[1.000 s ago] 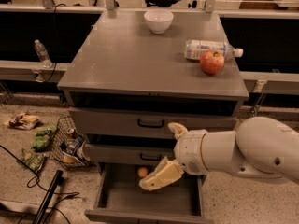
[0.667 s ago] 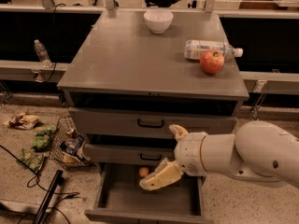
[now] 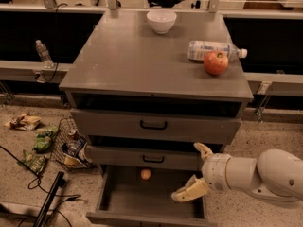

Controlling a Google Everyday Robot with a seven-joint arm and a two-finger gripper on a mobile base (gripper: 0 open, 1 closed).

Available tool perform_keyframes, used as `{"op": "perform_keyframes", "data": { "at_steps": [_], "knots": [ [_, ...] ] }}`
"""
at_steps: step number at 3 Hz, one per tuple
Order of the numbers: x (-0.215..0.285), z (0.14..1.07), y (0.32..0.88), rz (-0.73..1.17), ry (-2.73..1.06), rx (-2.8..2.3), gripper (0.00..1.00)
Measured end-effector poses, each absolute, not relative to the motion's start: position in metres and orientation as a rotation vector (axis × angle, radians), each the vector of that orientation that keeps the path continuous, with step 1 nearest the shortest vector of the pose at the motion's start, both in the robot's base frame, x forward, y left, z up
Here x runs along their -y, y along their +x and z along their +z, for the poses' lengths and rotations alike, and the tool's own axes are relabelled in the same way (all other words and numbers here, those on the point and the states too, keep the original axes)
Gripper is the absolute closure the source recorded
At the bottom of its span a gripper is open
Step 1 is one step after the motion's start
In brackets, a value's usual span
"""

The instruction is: Pick orange from bottom drawer and place on counter

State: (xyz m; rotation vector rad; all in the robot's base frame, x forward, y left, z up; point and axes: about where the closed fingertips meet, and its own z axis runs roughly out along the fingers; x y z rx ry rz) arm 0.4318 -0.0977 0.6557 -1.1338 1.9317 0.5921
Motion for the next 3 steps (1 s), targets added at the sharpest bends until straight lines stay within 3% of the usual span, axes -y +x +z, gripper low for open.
{"op": "perform_keyframes", "data": {
  "at_steps": [3],
  "knots": [
    [0.120, 0.522, 0.463, 0.743, -1.160, -1.967, 0.00]
  ]
}}
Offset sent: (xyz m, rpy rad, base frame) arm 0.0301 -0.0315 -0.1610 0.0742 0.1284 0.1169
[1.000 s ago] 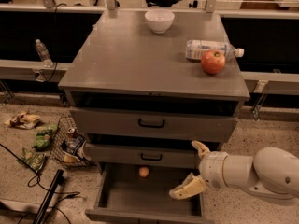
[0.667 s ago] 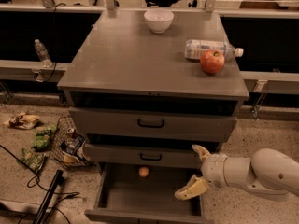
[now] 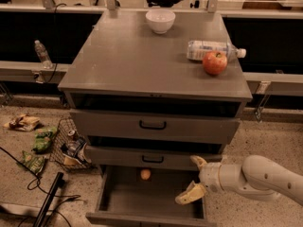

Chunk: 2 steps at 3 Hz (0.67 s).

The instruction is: Pick orange from bottom drawer and place on counter

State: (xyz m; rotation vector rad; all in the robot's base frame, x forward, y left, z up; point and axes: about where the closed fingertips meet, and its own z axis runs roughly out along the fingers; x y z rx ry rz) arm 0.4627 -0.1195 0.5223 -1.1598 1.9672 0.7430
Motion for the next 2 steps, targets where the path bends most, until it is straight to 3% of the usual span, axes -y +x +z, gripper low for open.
{"op": "perform_keyframes", "data": {
  "at_steps": [2],
  "knots": [
    [0.1137, 0.5130, 0.4705, 0.719, -1.120, -1.969, 0.00]
  ]
}}
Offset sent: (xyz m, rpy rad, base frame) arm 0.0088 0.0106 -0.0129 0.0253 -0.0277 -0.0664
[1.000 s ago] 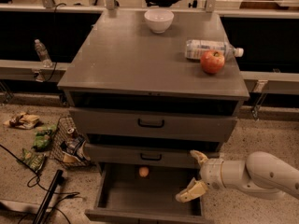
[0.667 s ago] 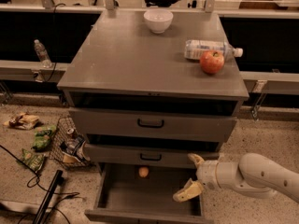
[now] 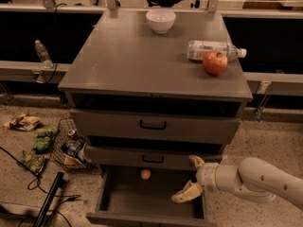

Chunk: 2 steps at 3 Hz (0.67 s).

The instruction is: Pick orange from bottom drawer and place on counter

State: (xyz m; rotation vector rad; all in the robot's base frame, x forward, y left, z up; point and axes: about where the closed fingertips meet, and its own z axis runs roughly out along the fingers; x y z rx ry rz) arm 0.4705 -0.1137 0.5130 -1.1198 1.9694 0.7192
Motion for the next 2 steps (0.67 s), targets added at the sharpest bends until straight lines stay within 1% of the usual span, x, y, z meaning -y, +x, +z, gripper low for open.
{"op": "perform_keyframes", "data": {
  "at_steps": [1, 2],
  "knots": [
    [0.101, 0.503, 0.484, 0.743, -1.080, -1.918, 0.00],
    [0.081, 0.450, 0.485, 0.857, -0.998, -1.893, 0.00]
  ]
}}
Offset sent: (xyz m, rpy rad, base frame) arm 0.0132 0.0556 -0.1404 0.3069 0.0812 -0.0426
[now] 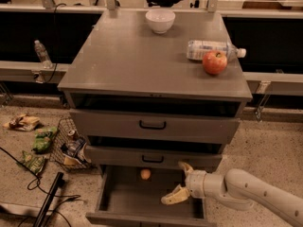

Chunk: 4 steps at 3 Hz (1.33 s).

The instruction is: Pick orange from bottom drawer and place on counter

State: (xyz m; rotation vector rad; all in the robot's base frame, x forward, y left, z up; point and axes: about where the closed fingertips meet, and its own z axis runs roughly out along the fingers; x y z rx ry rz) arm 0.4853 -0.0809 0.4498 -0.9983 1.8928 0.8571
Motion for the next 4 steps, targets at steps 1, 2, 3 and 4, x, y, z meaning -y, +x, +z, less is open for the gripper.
{"op": "perform_keyframes", "data": {
  "at_steps": [1, 2, 3, 4],
  "knots": [
    [0.066, 0.402, 0.484, 0.952, -0.956, -1.906, 0.00],
    [0.056, 0.360, 0.491, 0.981, -0.943, -1.913, 0.00],
    [0.035, 0.303, 0.519, 0.929, -0.985, -1.925, 0.00],
    [0.033, 0.297, 0.519, 0.934, -0.975, -1.924, 0.00]
  ]
}}
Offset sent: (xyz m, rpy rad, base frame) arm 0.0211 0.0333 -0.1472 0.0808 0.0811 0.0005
